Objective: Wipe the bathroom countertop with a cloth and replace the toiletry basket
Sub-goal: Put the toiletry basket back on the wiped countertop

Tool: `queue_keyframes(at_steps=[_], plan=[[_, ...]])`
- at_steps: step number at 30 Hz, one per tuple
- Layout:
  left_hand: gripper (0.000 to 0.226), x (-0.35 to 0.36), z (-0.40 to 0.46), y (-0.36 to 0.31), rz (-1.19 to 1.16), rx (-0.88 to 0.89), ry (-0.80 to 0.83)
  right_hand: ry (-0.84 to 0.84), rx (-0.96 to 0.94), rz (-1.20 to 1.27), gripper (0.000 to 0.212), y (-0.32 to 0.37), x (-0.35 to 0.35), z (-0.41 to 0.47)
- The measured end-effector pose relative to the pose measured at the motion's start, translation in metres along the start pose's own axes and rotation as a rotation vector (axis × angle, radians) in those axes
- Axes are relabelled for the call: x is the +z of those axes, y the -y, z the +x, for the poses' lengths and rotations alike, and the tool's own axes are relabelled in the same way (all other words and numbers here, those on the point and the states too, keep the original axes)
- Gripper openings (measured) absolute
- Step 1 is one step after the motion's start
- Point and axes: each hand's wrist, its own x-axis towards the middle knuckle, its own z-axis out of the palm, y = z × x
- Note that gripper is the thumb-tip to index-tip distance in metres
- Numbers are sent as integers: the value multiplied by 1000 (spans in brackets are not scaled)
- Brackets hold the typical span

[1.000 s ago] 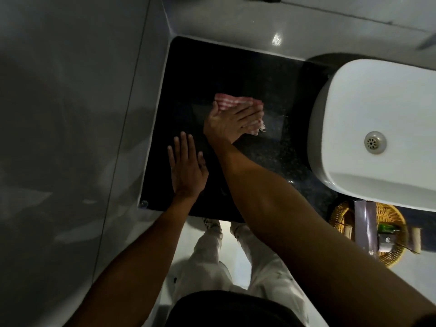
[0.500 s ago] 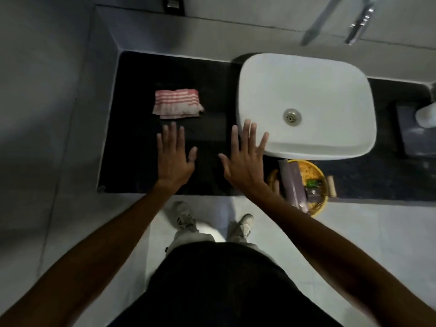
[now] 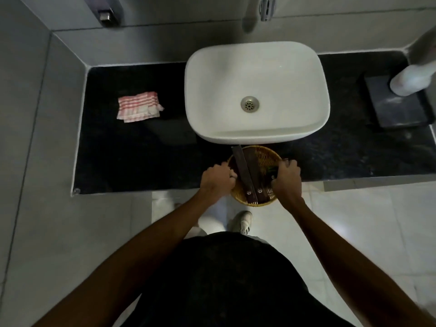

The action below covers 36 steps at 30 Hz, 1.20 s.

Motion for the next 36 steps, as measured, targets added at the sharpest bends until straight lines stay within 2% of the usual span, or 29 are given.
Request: queue_keyframes(at_steps=[3,8,12,15,19,21,23,25,27,29,32,33,36], plan=[[27,-14,-5,29,19,-78,-42,43,-117,64,34,25,3,-7],[19,-53,-16,137,88,-204,-137,151,-388,152,41,121,30,-21],[16,-103,-11,222,92,-261,-201,255,-467,145,59,219,58,-19],[14,-135,7,276,67,-277,-193,325,-450,202,72,281,70,-14],[20,-146,28,326,58,-240,-122,314,-491,107,67,320,76,-7],[34,-146,35,337,4,-250,-177,202,-485,114,55,326,72,3],[50,-155,48,343,-135,-264,-316,113,-433,242,47,339,65,25],[54,-168,76,344,-306,-275,-419,147,-295,422,39,362,57,61],[56,-186,117,339,-471,-309,-393,244,-163,508,37,390,53,101],[67,-203,159,327,-610,-342,-287,310,-84,541,45,417,53,131],[100,-212,200,307,-529,-506,-147,372,-15,593,70,453,57,147],[99,-211,207,301,-530,-522,-125,382,0,581,70,462,58,150],[47,-205,215,290,-814,-477,-73,407,-29,593,43,475,51,154]])
